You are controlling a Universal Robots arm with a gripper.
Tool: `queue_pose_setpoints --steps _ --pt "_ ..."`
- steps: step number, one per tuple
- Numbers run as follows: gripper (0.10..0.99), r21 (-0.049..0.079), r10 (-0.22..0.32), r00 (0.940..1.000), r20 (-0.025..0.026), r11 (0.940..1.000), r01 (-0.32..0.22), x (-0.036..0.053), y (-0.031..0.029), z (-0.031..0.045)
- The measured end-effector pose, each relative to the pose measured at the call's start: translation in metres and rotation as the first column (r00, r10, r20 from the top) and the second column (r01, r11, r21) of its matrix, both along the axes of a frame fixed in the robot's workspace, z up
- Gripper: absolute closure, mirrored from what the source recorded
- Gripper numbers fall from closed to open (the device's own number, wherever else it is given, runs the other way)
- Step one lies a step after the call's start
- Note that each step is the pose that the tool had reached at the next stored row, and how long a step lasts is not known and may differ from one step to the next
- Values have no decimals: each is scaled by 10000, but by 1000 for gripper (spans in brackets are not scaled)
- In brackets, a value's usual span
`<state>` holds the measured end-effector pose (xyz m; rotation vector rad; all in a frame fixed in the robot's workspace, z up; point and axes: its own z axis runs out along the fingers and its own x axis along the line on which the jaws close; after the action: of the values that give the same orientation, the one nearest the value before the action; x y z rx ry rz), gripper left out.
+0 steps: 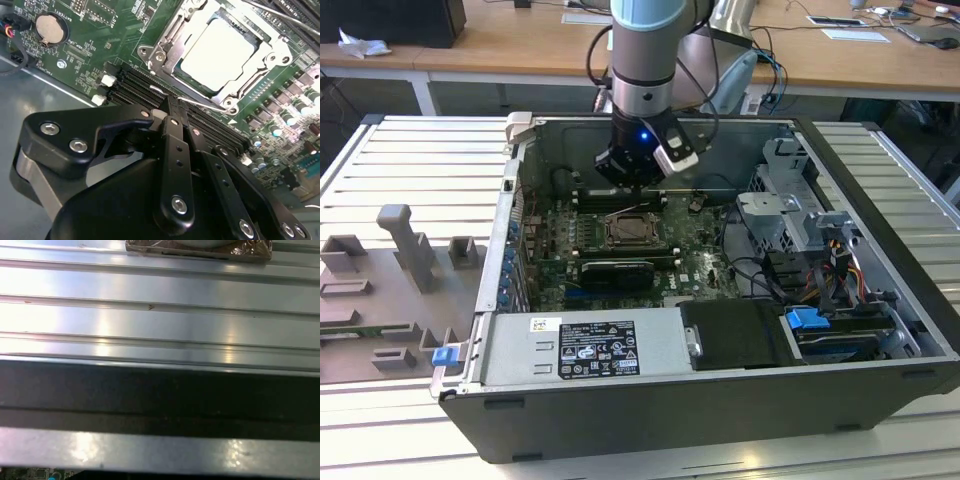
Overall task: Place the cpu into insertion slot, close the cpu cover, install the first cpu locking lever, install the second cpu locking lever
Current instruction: 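Install the first cpu locking lever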
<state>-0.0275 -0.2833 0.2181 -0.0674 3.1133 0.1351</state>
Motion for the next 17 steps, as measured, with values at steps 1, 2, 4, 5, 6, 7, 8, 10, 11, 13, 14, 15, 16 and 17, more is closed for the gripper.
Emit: queue_pose_setpoints --steps 1,2,4,5,6,7,8,10,11,13,14,15,16,17 --pt "980 0 -30 10000 0 10000 30 5 0 -2" --pt "980 0 -54 10000 1 10000 54 10 0 -6" --pt "980 0 -76 10000 1 10000 76 20 -1 -16" --pt "980 -1 -76 10000 0 10000 76 22 0 -22" --pt "980 0 -76 10000 1 10000 76 26 0 -33" --pt "980 0 -76 10000 1 10000 76 27 0 -40" --pt "980 -1 -76 10000 0 10000 76 30 0 -49" --pt "980 0 -75 10000 1 10000 75 35 0 -67" --pt "980 -1 -75 10000 0 10000 75 39 -1 -74" --pt "980 -1 -75 10000 0 10000 75 50 -1 -105" --pt "980 -1 -76 10000 1 10000 76 56 0 -121" --pt "980 -6 -77 10000 1 10000 77 59 0 -128" --pt "980 -16 -77 10000 1 10000 77 60 0 -132" --pt "980 -28 -76 10000 0 10000 76 62 0 -135"
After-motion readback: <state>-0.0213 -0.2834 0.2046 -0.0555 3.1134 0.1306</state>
